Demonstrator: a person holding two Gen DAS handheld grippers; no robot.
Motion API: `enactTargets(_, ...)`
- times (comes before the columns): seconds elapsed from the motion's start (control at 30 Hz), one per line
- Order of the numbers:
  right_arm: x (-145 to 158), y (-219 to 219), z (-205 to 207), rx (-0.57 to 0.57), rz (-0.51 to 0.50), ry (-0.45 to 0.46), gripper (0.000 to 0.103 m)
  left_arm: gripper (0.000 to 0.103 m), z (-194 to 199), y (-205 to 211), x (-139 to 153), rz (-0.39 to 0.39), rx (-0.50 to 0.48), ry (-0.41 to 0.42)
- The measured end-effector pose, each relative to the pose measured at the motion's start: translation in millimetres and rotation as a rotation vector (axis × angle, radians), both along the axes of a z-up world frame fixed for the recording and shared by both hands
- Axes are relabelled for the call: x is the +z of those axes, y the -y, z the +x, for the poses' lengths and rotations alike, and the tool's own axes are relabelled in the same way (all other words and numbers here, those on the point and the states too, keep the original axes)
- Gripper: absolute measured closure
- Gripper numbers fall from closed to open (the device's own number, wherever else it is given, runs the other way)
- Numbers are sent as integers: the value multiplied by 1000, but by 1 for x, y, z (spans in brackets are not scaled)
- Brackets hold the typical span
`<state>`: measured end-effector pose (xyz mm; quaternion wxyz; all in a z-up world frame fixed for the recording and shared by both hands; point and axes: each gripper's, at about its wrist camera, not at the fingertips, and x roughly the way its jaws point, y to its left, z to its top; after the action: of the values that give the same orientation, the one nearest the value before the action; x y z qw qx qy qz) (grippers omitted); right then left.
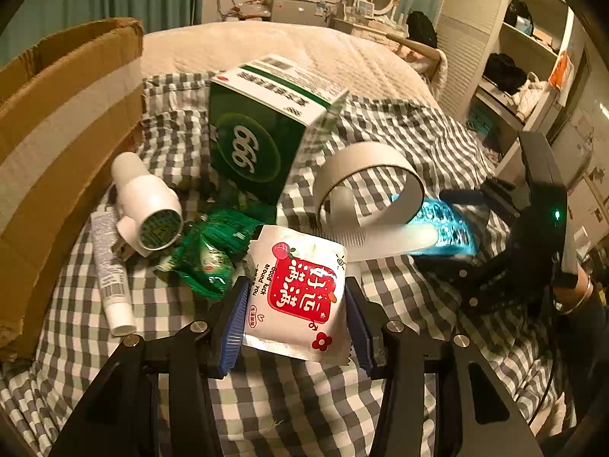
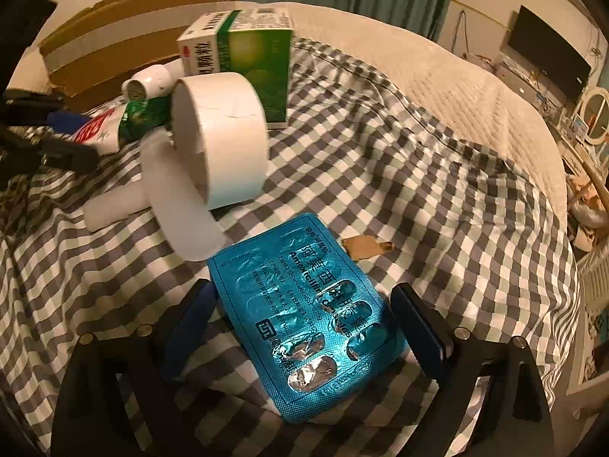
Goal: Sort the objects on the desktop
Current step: 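Grasp the blue blister pack with right tool while left tool grasps the red-white sachet, then carry both items over the cardboard box and open both tools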
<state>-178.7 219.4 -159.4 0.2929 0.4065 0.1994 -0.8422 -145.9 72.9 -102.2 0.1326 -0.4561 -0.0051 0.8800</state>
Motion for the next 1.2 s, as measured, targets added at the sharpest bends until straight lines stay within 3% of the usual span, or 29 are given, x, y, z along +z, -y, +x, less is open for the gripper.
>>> enactTargets(0.13,2,-6,5,-24,-26,31,29,54,-1,7,2,18,17,4)
enactTargets(0.33,10,-11,34,-112,16,17,32,54,0,12,8,47,26,2)
enactTargets(0.53,32,-4,76,-199,222,-85,32,54,11,14,26,81,8,-35)
enactTargets(0.63,63,-10,98,-296,186,-124,32,54,17,14,38,53,20,-42)
enactTargets(0.77,107,-6,128,-416,56,-145,32,54,27,19,56,40,35,-33)
enactTargets(0.9,135,25,139,-406,46,-190,32,54,39,32,84,53,65,-88)
enactTargets(1.03,164,68,141,-362,46,-248,32,54,50,55,127,75,103,-192)
enactTargets(1.2,206,121,137,-292,-16,-305,32,54,63,109,169,77,222,-295)
